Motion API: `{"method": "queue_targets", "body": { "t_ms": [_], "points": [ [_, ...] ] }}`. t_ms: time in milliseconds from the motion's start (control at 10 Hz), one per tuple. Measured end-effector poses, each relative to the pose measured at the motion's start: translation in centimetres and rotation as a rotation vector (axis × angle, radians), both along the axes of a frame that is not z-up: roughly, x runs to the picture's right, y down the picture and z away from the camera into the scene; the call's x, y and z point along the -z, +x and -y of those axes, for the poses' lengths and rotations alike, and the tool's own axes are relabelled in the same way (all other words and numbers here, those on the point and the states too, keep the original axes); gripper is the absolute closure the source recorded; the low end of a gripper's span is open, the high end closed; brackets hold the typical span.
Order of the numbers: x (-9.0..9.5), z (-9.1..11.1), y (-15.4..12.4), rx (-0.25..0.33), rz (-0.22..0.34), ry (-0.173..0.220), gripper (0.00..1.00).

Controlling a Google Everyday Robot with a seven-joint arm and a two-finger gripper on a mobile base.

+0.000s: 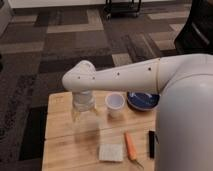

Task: Place the white sponge in the ceramic cup

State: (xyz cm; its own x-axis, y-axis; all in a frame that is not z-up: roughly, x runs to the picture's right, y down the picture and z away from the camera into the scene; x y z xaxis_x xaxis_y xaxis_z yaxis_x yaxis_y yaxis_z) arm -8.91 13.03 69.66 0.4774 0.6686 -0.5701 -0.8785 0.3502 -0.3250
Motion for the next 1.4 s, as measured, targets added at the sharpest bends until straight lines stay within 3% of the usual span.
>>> {"method": "queue_targets", "body": {
  "t_ms": [100,200,300,500,700,1400],
  "points": [
    [0.7,0.1,0.3,0.146,0.092,0.039,0.35],
    [1.1,0.2,0.1,0.207,0.143,0.059,0.35],
    [1.8,0.1,-0.7,0.304,0.248,0.100,0.35],
    [2.7,-0.1,-1.7,0.417,0.371,0.156,0.35],
    [2.9,-0.1,-1.9,0.453,0.405,0.173,0.35],
    [2.9,-0.2,-2.1,0.461,0.417,0.175,0.35]
  ]
}}
